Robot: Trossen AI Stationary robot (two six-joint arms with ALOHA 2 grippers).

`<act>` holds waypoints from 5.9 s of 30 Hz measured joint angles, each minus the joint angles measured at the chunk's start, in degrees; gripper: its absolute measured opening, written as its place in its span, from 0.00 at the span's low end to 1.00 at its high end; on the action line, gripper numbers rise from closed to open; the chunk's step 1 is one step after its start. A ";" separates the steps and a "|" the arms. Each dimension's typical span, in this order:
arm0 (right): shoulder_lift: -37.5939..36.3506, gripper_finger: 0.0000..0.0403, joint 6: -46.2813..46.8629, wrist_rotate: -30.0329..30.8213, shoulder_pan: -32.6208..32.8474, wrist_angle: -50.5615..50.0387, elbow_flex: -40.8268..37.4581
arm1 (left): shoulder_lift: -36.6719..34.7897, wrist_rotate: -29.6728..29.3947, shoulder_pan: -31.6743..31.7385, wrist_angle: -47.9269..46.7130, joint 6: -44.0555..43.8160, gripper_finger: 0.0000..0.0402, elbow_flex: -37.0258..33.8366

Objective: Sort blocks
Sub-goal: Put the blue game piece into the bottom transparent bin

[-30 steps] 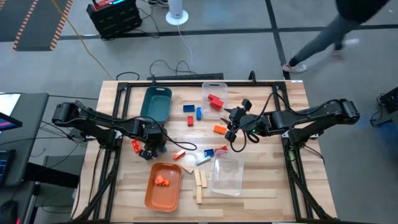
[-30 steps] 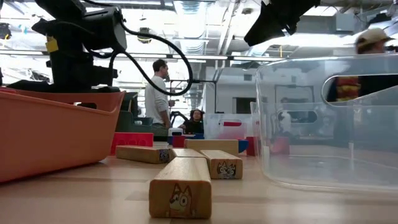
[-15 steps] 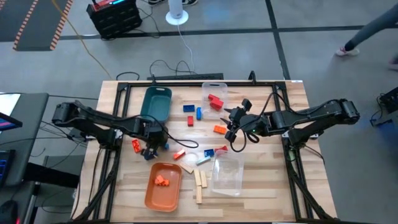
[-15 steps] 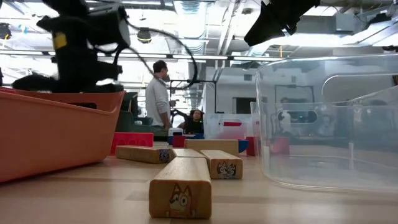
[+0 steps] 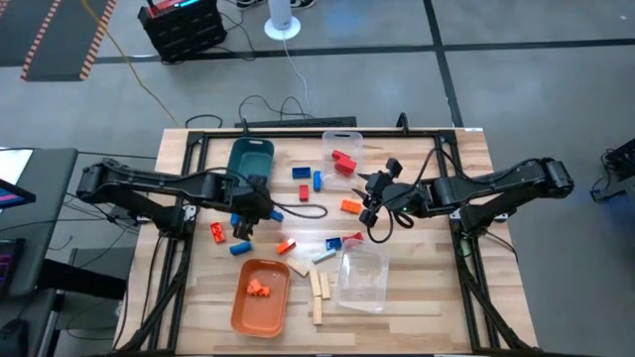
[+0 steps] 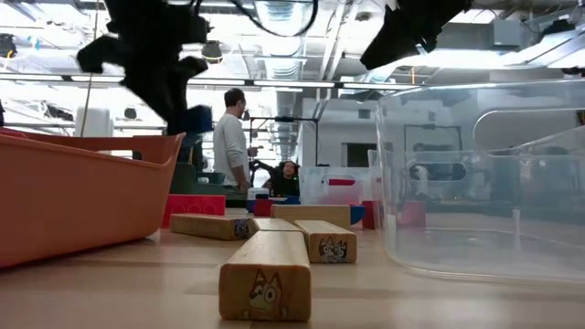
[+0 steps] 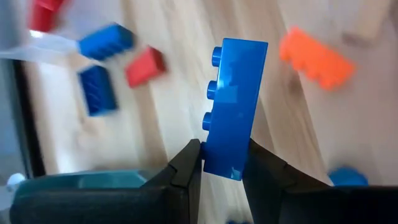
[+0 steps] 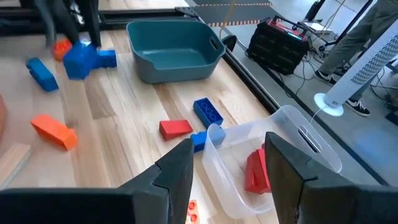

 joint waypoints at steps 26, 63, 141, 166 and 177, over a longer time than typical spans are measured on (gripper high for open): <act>16.31 0.61 -33.78 -12.55 0.76 56.74 -0.57 | -4.17 2.59 1.03 36.01 -2.34 0.21 -1.68; 23.52 0.15 -29.39 -16.52 -1.87 53.98 3.82 | -4.54 1.57 0.20 36.10 -4.46 0.27 -1.62; 8.18 0.49 -0.50 -19.25 -6.51 -22.53 3.11 | 2.70 9.74 18.36 20.55 -5.73 0.45 -4.93; -7.63 0.49 -2.82 -19.32 -12.62 3.02 -13.99 | 46.44 15.52 29.25 -2.27 3.23 0.59 36.15; -10.51 0.49 -0.39 -17.52 -7.88 3.76 -13.99 | 48.42 9.41 28.75 -0.79 5.06 0.75 36.11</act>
